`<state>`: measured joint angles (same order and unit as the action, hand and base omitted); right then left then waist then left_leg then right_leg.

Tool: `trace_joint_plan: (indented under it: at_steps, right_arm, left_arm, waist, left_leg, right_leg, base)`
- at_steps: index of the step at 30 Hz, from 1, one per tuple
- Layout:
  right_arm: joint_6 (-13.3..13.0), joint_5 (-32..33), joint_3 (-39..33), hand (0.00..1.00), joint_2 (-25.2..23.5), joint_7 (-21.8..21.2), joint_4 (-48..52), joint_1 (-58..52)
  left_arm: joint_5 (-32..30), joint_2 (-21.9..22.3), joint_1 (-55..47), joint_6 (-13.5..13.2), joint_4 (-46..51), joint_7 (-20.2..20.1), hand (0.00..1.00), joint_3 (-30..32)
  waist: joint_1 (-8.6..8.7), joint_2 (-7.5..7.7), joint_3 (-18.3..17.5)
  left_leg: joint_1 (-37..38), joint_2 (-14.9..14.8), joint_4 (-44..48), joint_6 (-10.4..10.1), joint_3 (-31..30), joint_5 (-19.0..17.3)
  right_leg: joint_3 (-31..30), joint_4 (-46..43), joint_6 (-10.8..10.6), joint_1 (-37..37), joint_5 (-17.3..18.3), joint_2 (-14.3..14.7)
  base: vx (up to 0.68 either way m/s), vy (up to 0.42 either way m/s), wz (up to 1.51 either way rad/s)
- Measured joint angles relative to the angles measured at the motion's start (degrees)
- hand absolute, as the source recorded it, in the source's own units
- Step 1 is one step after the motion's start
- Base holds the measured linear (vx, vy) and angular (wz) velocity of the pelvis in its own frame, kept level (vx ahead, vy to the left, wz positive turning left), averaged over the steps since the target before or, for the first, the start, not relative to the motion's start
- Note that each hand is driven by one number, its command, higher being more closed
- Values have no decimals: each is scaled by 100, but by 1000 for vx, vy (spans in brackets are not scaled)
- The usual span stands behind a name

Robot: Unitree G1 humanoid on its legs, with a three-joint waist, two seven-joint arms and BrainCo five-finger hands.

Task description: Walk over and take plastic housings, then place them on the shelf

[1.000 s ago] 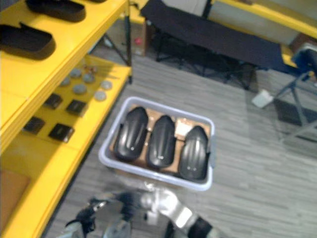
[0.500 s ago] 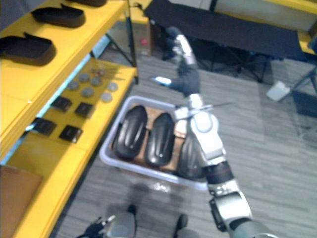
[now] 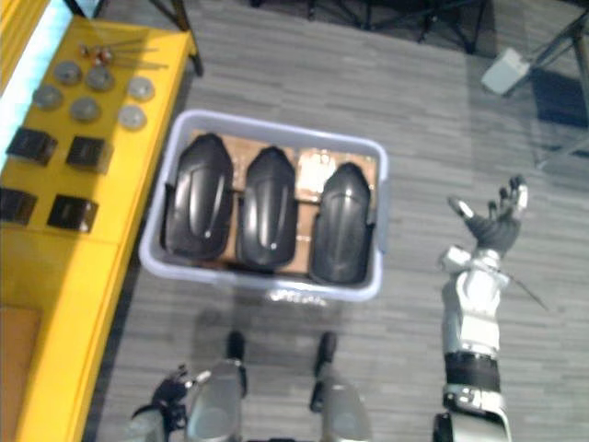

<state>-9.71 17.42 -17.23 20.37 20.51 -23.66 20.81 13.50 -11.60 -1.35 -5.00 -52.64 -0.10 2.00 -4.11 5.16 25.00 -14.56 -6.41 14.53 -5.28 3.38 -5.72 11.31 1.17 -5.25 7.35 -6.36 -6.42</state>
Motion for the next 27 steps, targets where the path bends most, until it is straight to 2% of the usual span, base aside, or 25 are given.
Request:
trace_joint_plan:
  at_steps: [6,9,14,20,27]
  right_arm:
    - [-2,-20,68,0,367,58,-839,505]
    - [41,-20,314,0,366,42,-1152,578]
    - [164,-40,558,0,334,-94,-1391,580]
    - [241,-330,900,0,286,-307,-1416,573]
    - [244,-612,1178,0,118,-294,-1414,591]
  left_arm:
    - [140,-113,188,-38,-23,-3,0,-340]
    - [389,-112,307,-41,-25,-7,0,-344]
    - [464,-136,448,-39,-15,-19,0,-492]
    - [466,-145,479,-27,-26,-17,0,-529]
    - [595,-146,481,-35,-35,-19,0,-557]
  waist:
    - [-18,-31,89]
    - [-48,-45,241]
    - [-62,-92,345]
    - [-52,-98,352]
    - [-45,-107,358]
  left_leg:
    - [-301,116,128,16,-123,10]
    - [-429,170,208,36,-170,21]
    - [-695,255,276,111,-303,71]
    - [-762,309,223,131,-335,130]
    - [-855,365,182,162,-388,241]
  right_leg:
    - [81,-56,-88,217,-56,-136]
    - [119,-91,-123,285,-81,-197]
    - [169,-221,-144,505,-100,-261]
    - [169,-241,-145,580,-165,-300]
    - [181,-256,-142,698,-169,-337]
  base:
    - [-12,36,10]
    - [-71,25,11]
    - [-96,16,12]
    - [-75,3,2]
    - [-24,-2,3]
